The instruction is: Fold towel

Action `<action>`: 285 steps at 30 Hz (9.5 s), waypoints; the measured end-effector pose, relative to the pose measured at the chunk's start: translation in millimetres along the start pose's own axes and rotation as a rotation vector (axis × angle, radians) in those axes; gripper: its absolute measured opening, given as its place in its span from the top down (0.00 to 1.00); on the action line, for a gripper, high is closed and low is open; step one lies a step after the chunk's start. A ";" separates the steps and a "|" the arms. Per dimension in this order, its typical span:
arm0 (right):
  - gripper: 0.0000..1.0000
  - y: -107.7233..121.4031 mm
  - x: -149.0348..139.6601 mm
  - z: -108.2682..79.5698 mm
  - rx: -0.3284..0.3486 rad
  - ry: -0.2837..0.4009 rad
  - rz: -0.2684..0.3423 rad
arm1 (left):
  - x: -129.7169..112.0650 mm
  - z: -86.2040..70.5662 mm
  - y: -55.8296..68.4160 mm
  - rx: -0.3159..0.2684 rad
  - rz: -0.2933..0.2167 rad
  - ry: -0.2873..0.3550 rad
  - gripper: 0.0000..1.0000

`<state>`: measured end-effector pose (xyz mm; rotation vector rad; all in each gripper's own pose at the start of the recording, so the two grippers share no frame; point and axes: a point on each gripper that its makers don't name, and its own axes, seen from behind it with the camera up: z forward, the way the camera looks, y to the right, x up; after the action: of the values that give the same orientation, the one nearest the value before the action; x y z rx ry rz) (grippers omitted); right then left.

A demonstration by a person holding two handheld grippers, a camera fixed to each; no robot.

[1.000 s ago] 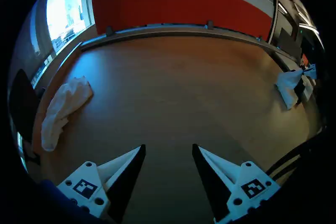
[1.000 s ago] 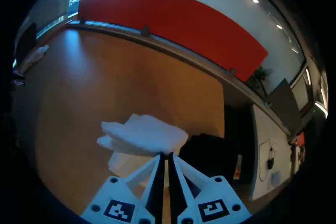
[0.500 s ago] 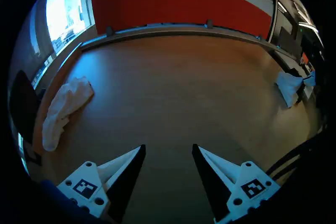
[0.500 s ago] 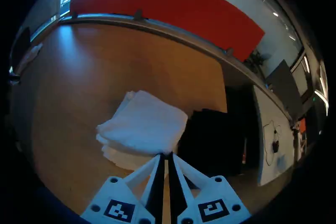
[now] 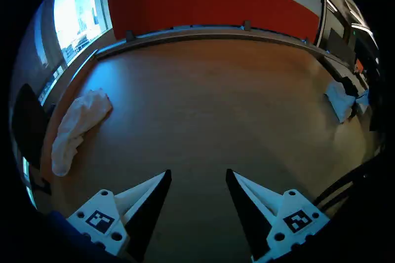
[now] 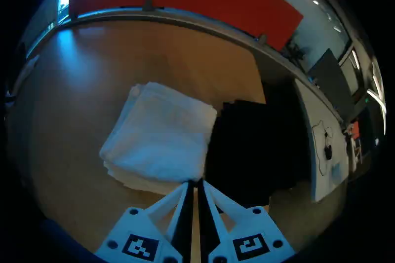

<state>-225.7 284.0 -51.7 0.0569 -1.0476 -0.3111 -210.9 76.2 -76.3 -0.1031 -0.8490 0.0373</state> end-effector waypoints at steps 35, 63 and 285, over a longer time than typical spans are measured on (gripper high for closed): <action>0.91 -1.7 -42.9 28.8 -0.044 -0.074 0.096 | -0.5 0.4 0.5 0.007 0.006 -0.010 0.19; 0.02 -0.3 -41.1 11.3 -0.116 -0.006 0.125 | 5.6 -0.7 0.7 0.003 -0.012 0.011 0.19; 0.00 -212.9 215.0 -135.0 -0.014 1.030 0.272 | 98.0 28.5 -90.5 0.160 -0.098 0.885 0.04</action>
<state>-58.9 7.0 20.5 0.0510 -0.0247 -0.0136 -168.3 -4.3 25.2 0.0739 0.0351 -0.0330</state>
